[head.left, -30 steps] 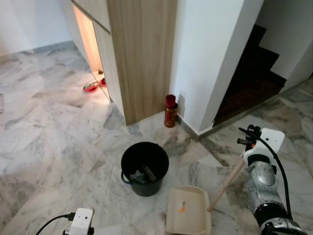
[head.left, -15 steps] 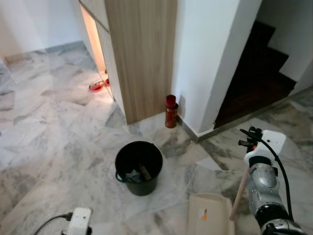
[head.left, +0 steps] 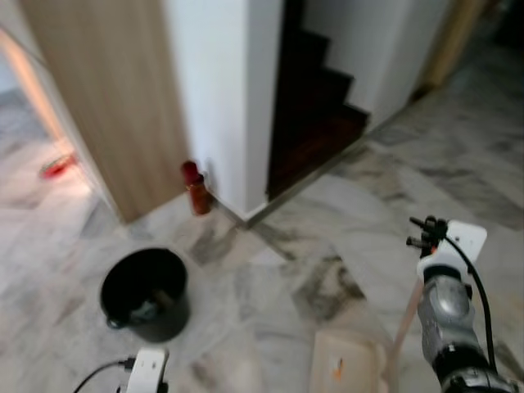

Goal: Sweep floor

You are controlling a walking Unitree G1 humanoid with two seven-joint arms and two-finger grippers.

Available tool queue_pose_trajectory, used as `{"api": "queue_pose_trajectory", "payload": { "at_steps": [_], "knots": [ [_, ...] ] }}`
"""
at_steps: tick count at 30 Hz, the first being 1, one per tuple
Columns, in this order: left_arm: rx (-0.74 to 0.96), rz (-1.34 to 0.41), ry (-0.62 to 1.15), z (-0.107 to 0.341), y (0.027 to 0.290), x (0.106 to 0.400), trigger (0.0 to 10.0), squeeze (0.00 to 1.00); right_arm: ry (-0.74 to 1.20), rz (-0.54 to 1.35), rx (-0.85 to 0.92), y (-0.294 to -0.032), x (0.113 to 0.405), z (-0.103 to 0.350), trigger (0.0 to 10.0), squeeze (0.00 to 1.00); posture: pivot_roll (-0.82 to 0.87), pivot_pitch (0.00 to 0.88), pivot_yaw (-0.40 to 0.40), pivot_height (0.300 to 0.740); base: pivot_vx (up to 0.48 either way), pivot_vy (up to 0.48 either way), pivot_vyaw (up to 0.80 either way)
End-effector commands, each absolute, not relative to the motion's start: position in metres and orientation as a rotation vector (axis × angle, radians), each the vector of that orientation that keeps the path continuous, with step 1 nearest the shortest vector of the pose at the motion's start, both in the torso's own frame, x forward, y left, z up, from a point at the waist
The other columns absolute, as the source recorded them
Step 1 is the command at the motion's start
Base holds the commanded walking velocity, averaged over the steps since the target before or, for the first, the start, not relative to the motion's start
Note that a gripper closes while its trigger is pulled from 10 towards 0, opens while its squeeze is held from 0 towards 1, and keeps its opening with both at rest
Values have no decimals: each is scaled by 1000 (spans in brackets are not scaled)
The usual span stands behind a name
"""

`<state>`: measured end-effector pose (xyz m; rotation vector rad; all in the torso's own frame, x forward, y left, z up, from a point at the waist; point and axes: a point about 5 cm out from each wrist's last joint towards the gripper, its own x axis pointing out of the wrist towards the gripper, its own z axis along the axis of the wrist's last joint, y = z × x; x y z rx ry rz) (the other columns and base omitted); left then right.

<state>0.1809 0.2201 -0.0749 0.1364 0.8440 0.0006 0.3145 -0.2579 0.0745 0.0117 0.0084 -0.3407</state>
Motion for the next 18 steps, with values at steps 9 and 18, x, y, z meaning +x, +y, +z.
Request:
{"api": "queue_pose_trajectory", "payload": {
  "at_steps": [9,18],
  "knots": [
    [123,7,842,-75,222,179,10000,0,-28,-335,9,-251,320,82,10000,0,38,0,-7,740,0,0,-711],
    [128,-3,843,-75,224,179,10000,0,-19,-372,6,-254,315,78,10000,0,31,0,3,740,0,0,-706]
  ]
}}
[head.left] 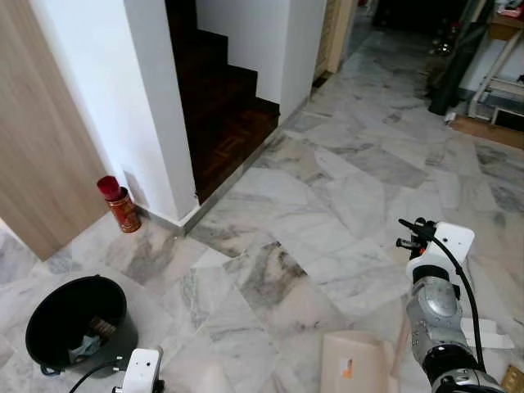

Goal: Sweep floor

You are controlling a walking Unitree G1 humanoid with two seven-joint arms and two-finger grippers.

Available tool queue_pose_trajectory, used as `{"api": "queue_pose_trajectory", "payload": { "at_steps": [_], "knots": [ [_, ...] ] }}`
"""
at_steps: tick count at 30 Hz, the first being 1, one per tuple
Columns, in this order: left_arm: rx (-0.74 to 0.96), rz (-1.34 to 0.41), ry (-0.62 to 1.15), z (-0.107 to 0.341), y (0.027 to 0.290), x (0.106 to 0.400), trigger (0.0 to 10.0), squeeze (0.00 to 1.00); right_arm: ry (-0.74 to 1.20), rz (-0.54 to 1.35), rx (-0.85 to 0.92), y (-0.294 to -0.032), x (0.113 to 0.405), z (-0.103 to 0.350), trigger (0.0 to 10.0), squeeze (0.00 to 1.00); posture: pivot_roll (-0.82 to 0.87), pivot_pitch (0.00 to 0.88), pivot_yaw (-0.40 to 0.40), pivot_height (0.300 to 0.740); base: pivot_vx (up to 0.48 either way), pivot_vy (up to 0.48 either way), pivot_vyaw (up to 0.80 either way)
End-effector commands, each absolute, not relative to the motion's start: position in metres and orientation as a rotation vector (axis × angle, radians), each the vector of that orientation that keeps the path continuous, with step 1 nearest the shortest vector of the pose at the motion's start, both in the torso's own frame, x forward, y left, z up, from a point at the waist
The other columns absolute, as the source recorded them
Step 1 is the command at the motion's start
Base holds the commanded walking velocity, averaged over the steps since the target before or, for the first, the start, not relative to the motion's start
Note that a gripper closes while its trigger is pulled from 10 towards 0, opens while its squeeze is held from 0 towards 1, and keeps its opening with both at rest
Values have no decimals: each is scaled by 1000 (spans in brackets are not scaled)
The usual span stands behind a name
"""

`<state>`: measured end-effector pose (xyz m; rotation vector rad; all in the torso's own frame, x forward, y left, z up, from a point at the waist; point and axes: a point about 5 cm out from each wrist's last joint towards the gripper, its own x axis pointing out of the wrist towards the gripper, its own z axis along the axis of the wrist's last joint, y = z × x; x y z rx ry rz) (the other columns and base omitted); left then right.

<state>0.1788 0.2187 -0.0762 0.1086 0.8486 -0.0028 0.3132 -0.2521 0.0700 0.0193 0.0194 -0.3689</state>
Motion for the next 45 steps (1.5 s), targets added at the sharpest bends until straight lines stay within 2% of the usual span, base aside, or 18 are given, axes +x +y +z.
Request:
{"api": "queue_pose_trajectory", "payload": {
  "at_steps": [1,15,27,41,45],
  "knots": [
    [129,-4,843,-75,224,179,10000,0,-20,-373,5,-255,315,78,10000,0,30,0,5,740,0,0,-706],
    [164,-43,843,-73,223,184,10000,0,-26,-412,8,-259,313,78,10000,0,25,0,19,740,0,0,-702],
    [164,-46,837,-71,222,187,10000,0,-44,-438,-2,-264,313,82,10000,0,28,0,21,740,0,-137,-697],
    [162,-54,836,-72,219,187,10000,0,-51,-452,0,-266,310,81,10000,0,25,0,20,740,0,0,0],
    [173,-63,835,-72,218,188,10000,0,-50,-445,9,-266,311,81,10000,0,24,0,16,740,0,-240,-686]
  ]
}}
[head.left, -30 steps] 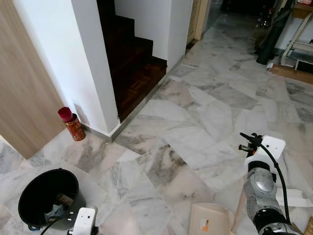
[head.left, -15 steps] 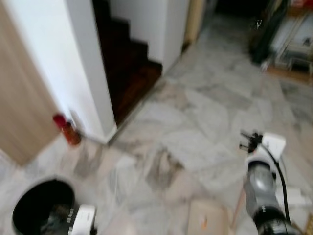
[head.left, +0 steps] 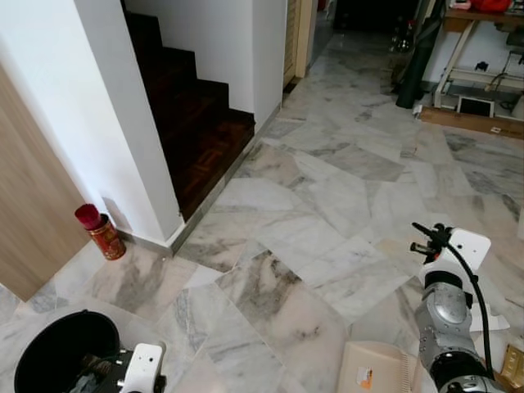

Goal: Sweep floor

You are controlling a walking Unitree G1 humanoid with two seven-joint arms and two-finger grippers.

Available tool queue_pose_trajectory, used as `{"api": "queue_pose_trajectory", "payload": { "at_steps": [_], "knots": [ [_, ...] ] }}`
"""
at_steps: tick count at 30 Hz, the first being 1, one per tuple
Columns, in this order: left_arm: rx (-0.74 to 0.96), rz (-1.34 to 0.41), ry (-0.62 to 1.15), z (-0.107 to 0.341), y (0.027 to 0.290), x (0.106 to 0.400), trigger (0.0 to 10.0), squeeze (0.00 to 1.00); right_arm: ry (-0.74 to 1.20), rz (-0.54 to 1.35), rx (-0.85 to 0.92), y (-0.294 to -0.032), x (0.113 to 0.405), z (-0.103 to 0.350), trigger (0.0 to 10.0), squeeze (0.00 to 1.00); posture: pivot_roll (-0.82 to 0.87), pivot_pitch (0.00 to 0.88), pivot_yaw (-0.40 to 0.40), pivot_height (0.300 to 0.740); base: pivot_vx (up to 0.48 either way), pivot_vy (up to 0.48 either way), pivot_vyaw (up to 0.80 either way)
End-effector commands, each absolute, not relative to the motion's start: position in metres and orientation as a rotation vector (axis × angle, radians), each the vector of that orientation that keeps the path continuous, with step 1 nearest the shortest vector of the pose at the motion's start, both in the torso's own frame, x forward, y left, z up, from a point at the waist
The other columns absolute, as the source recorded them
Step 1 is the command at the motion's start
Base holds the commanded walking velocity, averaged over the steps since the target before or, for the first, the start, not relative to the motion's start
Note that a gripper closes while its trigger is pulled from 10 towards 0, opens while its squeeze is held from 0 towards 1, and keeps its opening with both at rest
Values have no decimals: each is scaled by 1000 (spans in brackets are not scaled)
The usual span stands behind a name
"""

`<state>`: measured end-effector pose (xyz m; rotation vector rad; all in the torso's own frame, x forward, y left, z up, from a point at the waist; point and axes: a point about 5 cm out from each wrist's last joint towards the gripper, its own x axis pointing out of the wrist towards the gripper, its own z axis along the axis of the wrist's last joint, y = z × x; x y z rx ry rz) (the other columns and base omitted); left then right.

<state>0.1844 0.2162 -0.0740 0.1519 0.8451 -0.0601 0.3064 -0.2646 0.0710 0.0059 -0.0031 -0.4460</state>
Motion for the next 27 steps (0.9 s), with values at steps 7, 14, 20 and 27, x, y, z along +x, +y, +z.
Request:
{"api": "queue_pose_trajectory", "payload": {
  "at_steps": [7,14,20,27],
  "knots": [
    [163,-60,836,-73,215,188,10000,0,-47,-442,7,-266,311,81,10000,0,22,0,6,740,0,-281,-729],
    [153,-60,839,-74,211,187,10000,0,-42,-414,4,-263,311,80,10000,0,16,0,0,740,0,0,-604],
    [154,-60,836,-73,211,189,10000,0,-35,-377,5,-256,312,77,10000,0,13,0,-2,740,0,0,0],
    [161,-61,831,-71,213,191,10000,0,-43,-310,22,-247,314,76,10000,0,5,0,3,740,0,0,0]
  ]
}}
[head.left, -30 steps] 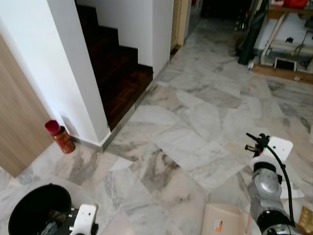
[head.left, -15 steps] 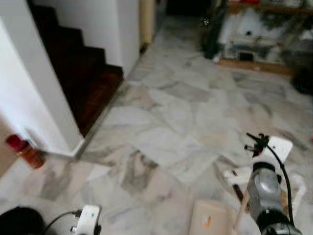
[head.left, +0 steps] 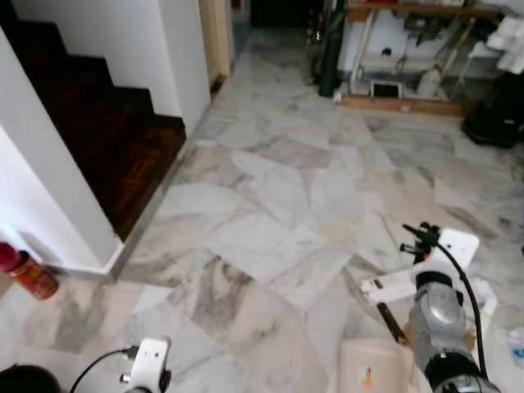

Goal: Sweep floor

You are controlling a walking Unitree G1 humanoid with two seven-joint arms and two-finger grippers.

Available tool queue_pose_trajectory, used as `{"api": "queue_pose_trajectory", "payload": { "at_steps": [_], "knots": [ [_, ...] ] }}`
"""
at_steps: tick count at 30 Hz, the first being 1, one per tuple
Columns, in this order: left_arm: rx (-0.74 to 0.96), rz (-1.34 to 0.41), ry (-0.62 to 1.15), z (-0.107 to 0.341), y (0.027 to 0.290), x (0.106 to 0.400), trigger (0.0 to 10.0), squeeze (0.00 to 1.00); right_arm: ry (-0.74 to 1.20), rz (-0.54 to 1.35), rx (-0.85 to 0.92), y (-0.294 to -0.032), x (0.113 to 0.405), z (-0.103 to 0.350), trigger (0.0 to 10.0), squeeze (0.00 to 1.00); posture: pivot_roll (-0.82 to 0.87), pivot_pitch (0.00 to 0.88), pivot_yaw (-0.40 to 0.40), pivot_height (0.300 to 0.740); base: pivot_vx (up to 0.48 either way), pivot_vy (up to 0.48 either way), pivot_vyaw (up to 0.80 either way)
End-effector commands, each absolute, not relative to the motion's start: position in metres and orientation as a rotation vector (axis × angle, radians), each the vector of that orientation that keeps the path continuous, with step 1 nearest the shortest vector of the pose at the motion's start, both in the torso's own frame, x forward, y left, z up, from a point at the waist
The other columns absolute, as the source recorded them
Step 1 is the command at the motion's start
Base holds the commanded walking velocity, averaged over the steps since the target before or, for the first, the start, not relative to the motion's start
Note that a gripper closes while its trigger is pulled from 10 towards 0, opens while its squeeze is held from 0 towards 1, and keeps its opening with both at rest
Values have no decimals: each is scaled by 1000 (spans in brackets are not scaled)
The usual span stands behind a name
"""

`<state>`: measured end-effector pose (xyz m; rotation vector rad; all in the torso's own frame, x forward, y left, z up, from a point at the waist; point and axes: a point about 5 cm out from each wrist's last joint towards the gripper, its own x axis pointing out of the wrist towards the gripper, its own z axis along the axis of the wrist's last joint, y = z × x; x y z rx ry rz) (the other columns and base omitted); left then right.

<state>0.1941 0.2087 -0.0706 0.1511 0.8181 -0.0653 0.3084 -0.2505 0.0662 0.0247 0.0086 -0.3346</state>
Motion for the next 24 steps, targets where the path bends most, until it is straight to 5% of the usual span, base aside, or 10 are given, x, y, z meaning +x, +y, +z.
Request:
{"api": "queue_pose_trajectory", "payload": {
  "at_steps": [1,24],
  "knots": [
    [165,-63,829,-71,214,192,10000,0,-42,-298,24,-246,314,76,10000,0,5,0,5,740,0,0,0],
    [193,-78,806,-64,219,202,10000,0,59,-311,43,-243,303,52,10000,0,25,0,22,740,0,0,0]
  ]
}}
